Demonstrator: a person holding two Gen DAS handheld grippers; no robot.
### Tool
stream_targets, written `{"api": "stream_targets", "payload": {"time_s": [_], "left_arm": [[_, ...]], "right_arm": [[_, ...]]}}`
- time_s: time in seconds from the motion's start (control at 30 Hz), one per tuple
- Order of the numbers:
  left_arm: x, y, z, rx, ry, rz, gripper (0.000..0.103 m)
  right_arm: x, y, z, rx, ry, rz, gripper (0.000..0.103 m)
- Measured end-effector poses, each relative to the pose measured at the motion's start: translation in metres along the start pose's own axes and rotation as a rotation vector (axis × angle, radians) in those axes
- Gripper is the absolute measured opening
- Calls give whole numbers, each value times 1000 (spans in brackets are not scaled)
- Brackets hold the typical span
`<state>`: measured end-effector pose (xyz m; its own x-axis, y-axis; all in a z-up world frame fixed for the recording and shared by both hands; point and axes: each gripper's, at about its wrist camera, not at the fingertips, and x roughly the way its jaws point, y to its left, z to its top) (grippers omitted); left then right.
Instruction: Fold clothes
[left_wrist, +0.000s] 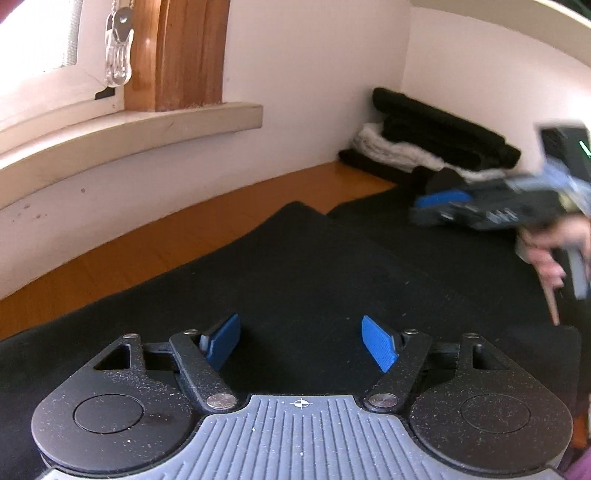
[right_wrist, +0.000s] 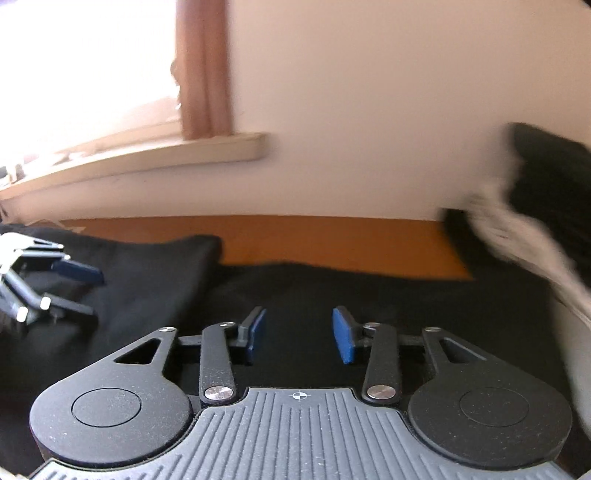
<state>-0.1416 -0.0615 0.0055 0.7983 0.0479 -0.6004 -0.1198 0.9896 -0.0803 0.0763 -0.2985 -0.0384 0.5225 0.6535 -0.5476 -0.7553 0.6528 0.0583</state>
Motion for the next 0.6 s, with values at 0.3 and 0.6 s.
{"api": "stream_targets", "payload": {"time_s": [0.3, 0.6], "left_arm": [[-15, 19, -10, 22, 10, 17, 76], [-31, 34, -18, 45, 16, 59, 78]], "right_arm": [[79, 23, 31, -59, 65, 8, 38], [61, 28, 44, -115, 25, -11, 40]]}}
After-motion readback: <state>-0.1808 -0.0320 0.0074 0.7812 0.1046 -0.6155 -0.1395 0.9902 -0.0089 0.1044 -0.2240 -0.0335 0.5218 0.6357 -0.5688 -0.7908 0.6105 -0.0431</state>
